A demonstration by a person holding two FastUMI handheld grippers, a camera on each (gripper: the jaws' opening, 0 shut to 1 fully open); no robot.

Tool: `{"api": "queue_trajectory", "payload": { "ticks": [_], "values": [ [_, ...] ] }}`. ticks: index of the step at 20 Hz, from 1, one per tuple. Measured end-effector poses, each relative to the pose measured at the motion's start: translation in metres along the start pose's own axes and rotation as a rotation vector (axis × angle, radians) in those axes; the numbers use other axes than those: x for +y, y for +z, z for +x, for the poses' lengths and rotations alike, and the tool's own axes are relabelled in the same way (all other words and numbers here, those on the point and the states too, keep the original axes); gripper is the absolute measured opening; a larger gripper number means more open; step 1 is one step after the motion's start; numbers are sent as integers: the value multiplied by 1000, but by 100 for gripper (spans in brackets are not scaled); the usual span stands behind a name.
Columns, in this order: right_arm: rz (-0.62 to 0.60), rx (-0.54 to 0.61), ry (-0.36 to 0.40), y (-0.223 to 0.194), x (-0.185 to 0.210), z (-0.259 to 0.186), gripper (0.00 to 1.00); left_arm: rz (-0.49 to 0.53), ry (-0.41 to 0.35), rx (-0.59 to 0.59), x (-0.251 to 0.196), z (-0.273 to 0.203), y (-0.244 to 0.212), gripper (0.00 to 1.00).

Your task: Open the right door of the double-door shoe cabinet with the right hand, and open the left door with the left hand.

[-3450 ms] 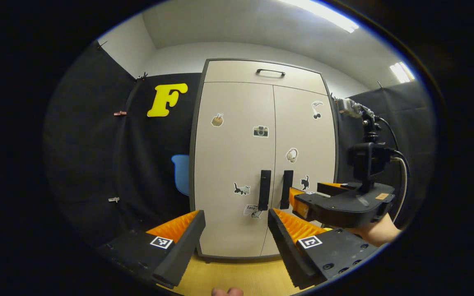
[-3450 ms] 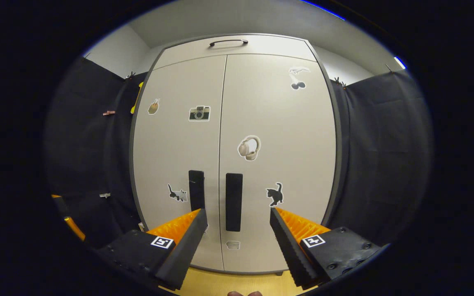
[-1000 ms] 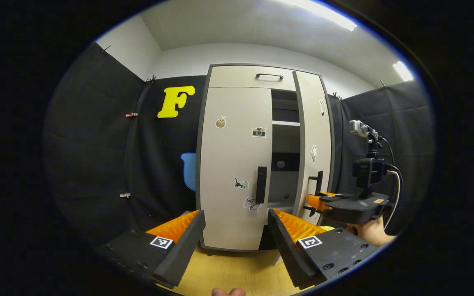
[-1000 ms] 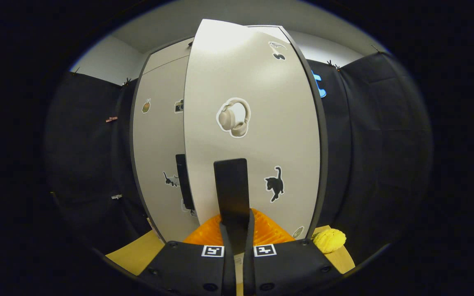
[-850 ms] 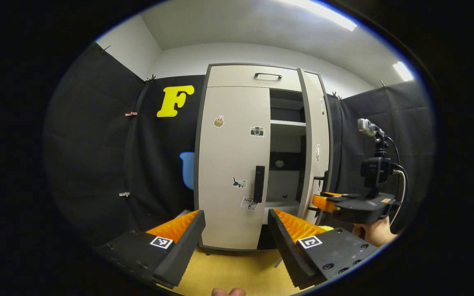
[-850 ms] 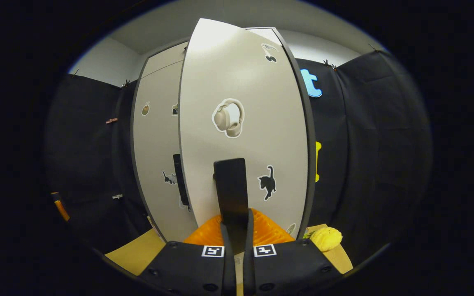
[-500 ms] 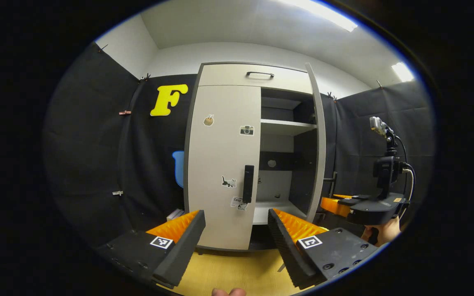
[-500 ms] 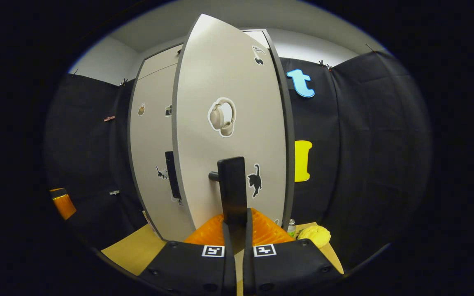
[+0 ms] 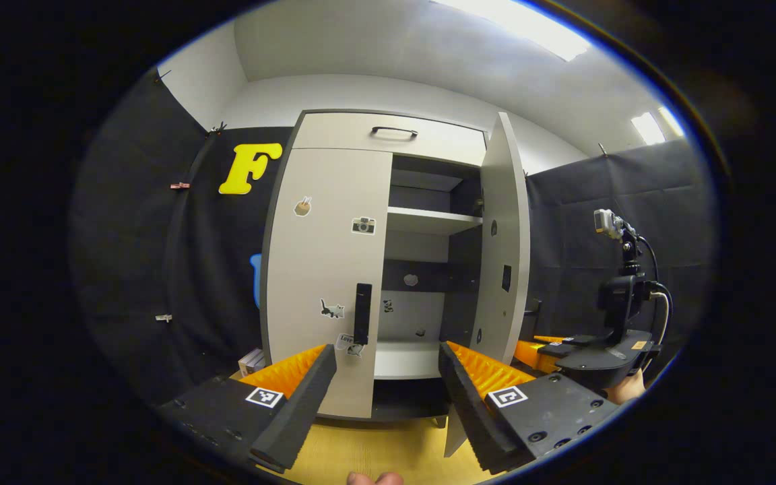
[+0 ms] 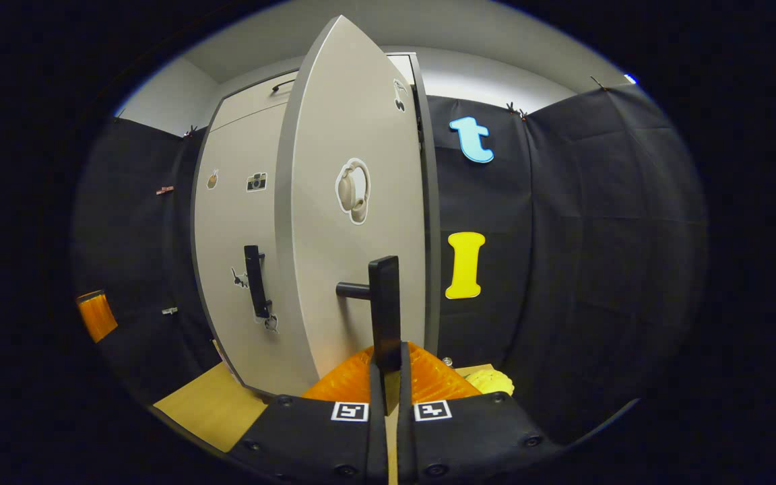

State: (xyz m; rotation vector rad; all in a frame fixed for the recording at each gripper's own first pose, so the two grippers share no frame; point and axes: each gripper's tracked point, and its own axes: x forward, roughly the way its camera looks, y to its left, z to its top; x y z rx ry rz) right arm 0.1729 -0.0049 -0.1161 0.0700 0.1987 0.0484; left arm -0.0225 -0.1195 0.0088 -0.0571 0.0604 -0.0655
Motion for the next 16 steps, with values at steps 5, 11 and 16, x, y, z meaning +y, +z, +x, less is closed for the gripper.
{"api": "queue_trajectory", "payload": {
  "ticks": [5, 11, 16],
  "values": [
    [63, -22, -56, 6, -23, -1, 9, 30, -31, -27, -26, 17, 11, 95],
    [88, -14, 30, 5, -22, -2, 9, 37, -49, -46, -49, 29, 16, 95],
    [114, -23, 19, 6, -21, -9, 8, 69, -48, -44, -60, 40, 16, 94]
  ]
}}
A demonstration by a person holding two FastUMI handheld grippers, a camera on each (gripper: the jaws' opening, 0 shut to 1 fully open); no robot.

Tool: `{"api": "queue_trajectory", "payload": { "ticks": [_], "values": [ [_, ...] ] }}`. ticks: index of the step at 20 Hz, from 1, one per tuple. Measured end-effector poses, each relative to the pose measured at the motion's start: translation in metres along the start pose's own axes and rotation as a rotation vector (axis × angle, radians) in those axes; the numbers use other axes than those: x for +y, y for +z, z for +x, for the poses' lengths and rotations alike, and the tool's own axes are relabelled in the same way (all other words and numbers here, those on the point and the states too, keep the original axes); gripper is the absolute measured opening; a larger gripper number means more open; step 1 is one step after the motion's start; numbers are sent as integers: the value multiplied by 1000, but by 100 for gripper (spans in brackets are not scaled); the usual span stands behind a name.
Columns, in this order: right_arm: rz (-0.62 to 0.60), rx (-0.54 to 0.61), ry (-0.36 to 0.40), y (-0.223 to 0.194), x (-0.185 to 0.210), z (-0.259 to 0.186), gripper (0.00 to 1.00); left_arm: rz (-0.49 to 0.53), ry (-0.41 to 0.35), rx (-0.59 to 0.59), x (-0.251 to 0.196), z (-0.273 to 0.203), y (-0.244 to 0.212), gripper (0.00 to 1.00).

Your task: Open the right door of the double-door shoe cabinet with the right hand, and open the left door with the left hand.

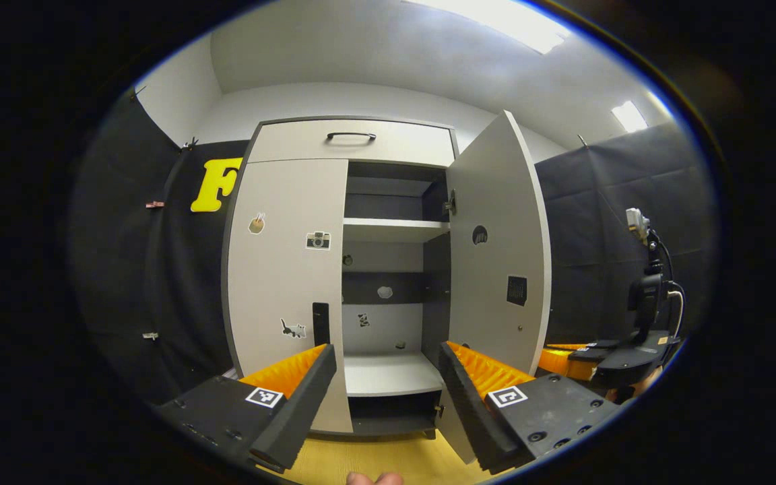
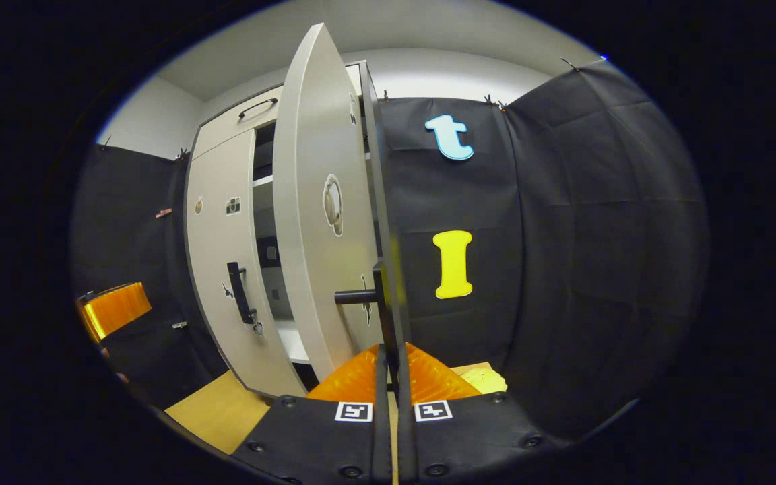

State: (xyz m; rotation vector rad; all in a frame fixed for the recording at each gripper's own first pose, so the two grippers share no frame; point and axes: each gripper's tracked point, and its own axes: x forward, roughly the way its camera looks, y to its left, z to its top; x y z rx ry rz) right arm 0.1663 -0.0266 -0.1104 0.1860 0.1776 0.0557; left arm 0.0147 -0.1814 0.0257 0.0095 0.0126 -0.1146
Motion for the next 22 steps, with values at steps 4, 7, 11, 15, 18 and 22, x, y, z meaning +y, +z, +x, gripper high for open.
{"api": "queue_trajectory", "payload": {
  "ticks": [4, 7, 11, 15, 18, 22],
  "values": [
    [5, -23, -7, 3, -1, -10, 18, 7, -14, 16, -9, 15, -5, 94],
    [12, -49, 10, 7, 4, -16, 33, 8, -11, 36, -5, 35, -11, 94],
    [-3, -31, -1, 3, 2, -26, 70, 23, 23, 43, 18, 68, -13, 95],
    [8, -47, -25, 5, 1, -30, 96, 51, 84, 25, 51, 103, -12, 94],
    [3, -47, -25, 8, 5, -32, 97, 53, 118, 31, 73, 129, -19, 95],
    [-21, -80, -3, 18, 14, -31, 97, 66, 131, 61, 90, 167, -38, 95]
  ]
}}
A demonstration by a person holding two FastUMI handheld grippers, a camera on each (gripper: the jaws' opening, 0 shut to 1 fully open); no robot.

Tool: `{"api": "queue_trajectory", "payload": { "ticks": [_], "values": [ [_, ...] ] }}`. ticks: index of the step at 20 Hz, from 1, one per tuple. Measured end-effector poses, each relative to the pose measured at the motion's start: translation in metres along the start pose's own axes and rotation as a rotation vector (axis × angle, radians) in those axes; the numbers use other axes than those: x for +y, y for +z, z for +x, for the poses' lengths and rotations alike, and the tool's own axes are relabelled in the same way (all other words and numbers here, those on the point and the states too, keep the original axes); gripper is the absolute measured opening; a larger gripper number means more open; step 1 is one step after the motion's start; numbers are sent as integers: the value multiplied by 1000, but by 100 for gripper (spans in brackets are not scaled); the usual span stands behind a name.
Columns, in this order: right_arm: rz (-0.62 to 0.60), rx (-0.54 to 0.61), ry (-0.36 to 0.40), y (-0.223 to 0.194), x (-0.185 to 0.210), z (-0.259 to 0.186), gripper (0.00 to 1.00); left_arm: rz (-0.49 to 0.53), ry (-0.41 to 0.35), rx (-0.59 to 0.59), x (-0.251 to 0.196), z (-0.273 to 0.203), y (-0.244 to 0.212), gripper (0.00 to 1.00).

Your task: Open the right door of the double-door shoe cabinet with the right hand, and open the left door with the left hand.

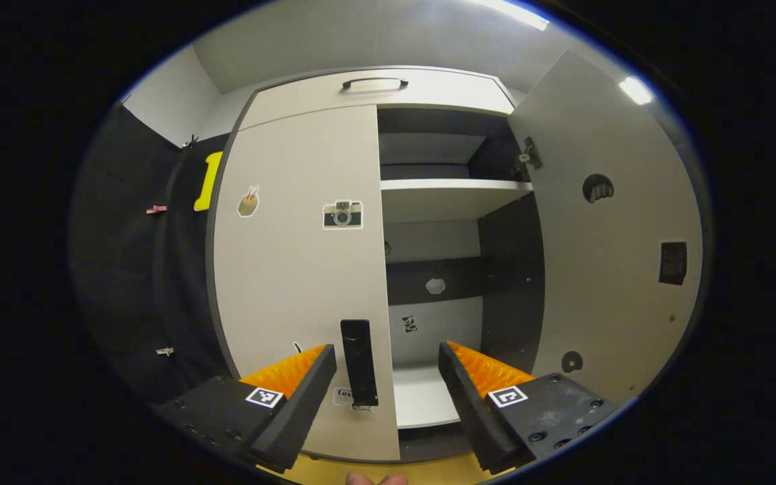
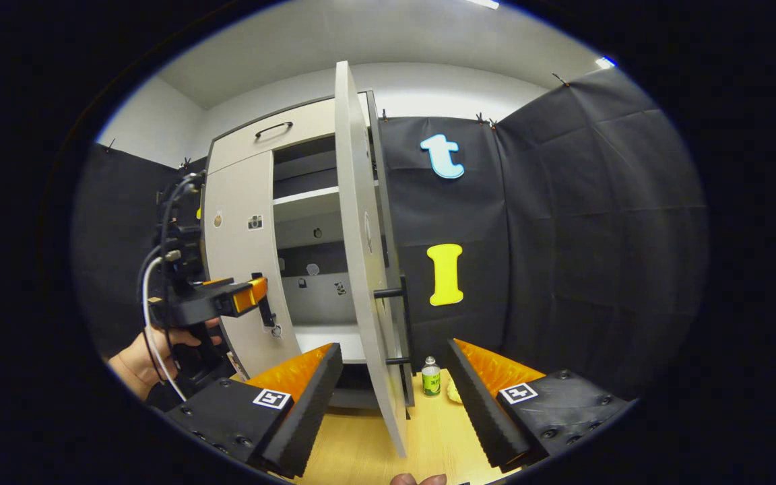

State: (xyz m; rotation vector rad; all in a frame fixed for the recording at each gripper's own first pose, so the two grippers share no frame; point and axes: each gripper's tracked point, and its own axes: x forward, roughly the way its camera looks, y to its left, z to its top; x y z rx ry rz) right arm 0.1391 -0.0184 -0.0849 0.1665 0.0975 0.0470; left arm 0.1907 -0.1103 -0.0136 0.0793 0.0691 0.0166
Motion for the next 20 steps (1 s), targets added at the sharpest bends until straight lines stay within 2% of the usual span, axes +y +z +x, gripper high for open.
{"api": "queue_trajectory", "payload": {
  "ticks": [3, 6, 9, 10, 11, 12, 13, 14, 15, 17, 20],
  "values": [
    [-25, -3, 28, 2, 8, 3, 97, -38, 10, 29, 6, 28, -15, 95],
    [-43, -10, 40, 3, 13, 6, 97, -34, 64, 71, 24, 54, -36, 94],
    [-41, -6, 56, 1, 18, 6, 97, -31, 71, 111, 33, 75, -56, 93],
    [-43, -5, 57, 1, 18, 5, 97, -32, 62, 119, 33, 82, -60, 86],
    [-44, -3, 62, 0, 18, 6, 97, -43, 36, 95, 30, 83, -56, 83],
    [-42, 2, 64, -1, 19, 7, 97, -42, 24, 99, 27, 81, -59, 74],
    [-39, 7, 70, -2, 21, 7, 97, -30, 22, 95, 25, 80, -59, 68],
    [-38, 12, 72, -3, 21, 6, 97, -11, 33, 88, 26, 80, -59, 58],
    [-41, 16, 73, -5, 21, 6, 97, 13, 66, 90, 32, 76, -57, 57],
    [-47, 19, 68, -6, 18, 7, 97, 8, 63, 83, 34, 79, -57, 39],
    [-40, 23, 64, -7, 18, 7, 97, -10, 63, 94, 33, 80, -60, 37]
  ]
}}
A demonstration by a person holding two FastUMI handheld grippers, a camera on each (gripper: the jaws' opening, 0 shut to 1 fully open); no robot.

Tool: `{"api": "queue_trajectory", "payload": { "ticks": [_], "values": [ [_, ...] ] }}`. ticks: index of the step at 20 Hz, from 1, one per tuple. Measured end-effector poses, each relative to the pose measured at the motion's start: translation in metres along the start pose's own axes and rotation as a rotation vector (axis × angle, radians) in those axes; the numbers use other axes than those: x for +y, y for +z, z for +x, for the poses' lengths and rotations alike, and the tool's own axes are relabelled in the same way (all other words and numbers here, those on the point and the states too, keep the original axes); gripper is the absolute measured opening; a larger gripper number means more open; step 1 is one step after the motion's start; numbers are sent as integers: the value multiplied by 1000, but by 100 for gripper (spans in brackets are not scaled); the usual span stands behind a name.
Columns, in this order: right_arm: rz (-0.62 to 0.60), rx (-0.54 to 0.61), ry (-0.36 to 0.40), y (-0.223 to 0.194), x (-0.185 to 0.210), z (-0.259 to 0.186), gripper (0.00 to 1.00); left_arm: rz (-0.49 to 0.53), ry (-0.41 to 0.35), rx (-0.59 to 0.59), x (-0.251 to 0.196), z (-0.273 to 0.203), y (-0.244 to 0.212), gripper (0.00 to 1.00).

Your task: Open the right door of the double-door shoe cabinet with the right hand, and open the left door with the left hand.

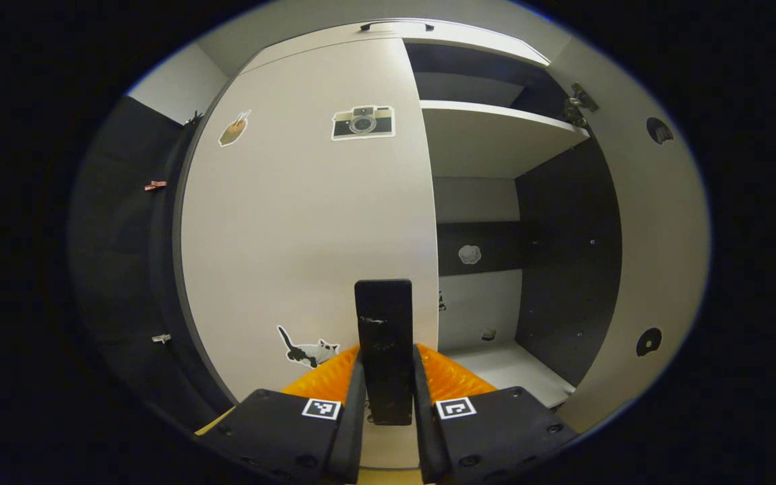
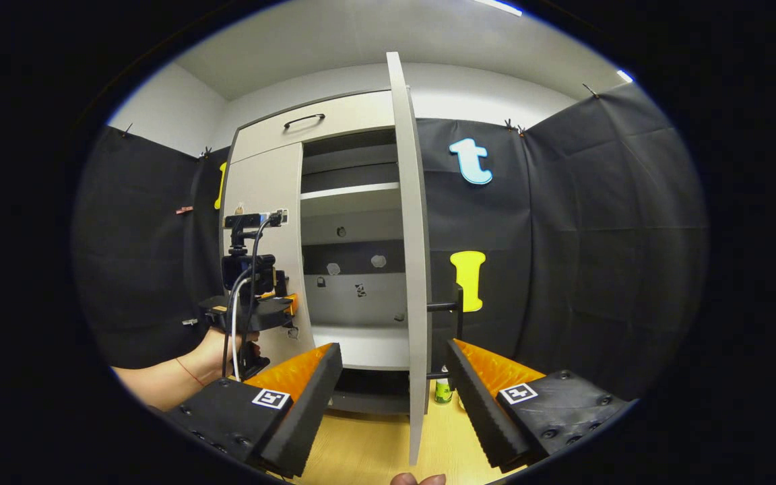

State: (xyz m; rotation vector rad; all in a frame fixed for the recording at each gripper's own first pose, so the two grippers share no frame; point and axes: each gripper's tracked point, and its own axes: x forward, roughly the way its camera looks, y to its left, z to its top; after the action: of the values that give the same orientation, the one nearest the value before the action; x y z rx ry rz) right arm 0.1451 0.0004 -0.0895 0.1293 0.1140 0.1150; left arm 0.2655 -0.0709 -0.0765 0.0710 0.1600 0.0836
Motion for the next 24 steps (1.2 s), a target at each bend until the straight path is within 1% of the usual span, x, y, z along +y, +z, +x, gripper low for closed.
{"api": "queue_trajectory", "payload": {
  "ticks": [1, 2, 3, 5, 6, 8, 9, 10, 11, 12, 13, 17, 18, 19, 20, 21, 22, 23, 24],
  "values": [
    [1, -1, 0, -1, 0, 0, 97, 4, 4, 15, 0, -1, -3, 37],
    [2, 0, 2, -1, 1, -1, 100, 9, 6, 13, 0, 1, -4, 38],
    [2, 0, 5, -1, 2, 1, 97, 9, 4, 18, 0, 1, -5, 38],
    [-1, 1, 12, -1, 4, 1, 97, -18, -11, 15, -1, 1, -4, 35],
    [-1, 4, 15, -3, 4, 2, 97, -31, -15, 19, -1, 1, -5, 29],
    [6, 24, 17, -7, 6, 1, 97, -23, -21, 43, -1, -1, -5, 22],
    [14, 30, 18, -8, 8, 0, 97, -23, -23, 45, 0, -1, -5, 21],
    [22, 30, 21, -8, 9, -1, 100, -26, -27, 43, 0, -3, -5, 18],
    [25, 30, 24, -8, 10, 2, 97, -30, -34, 45, 0, -5, -5, 17],
    [23, 29, 24, -8, 10, 1, 100, -35, -41, 46, 1, -6, -6, 16],
    [20, 30, 24, -8, 10, 1, 97, -40, -48, 47, 3, -7, -6, 16],
    [31, 29, 35, -7, 13, 0, 97, -59, -88, 61, 9, -3, -5, 15],
    [34, 29, 37, -6, 14, -1, 100, -56, -92, 64, 10, -2, -6, 15],
    [36, 31, 36, -7, 14, -2, 97, -58, -91, 64, 12, -1, -5, 15],
    [38, 31, 34, -6, 14, -2, 100, -61, -91, 63, 11, -2, -6, 15],
    [39, 33, 32, -7, 14, -2, 97, -63, -92, 62, 12, 0, -5, 15],
    [41, 35, 29, -7, 14, -2, 100, -66, -93, 60, 13, 0, -6, 14],
    [41, 37, 25, -7, 13, -2, 100, -71, -95, 59, 14, 0, -5, 14],
    [40, 38, 22, -7, 14, -3, 97, -76, -102, 59, 14, 0, -6, 13]
  ]
}}
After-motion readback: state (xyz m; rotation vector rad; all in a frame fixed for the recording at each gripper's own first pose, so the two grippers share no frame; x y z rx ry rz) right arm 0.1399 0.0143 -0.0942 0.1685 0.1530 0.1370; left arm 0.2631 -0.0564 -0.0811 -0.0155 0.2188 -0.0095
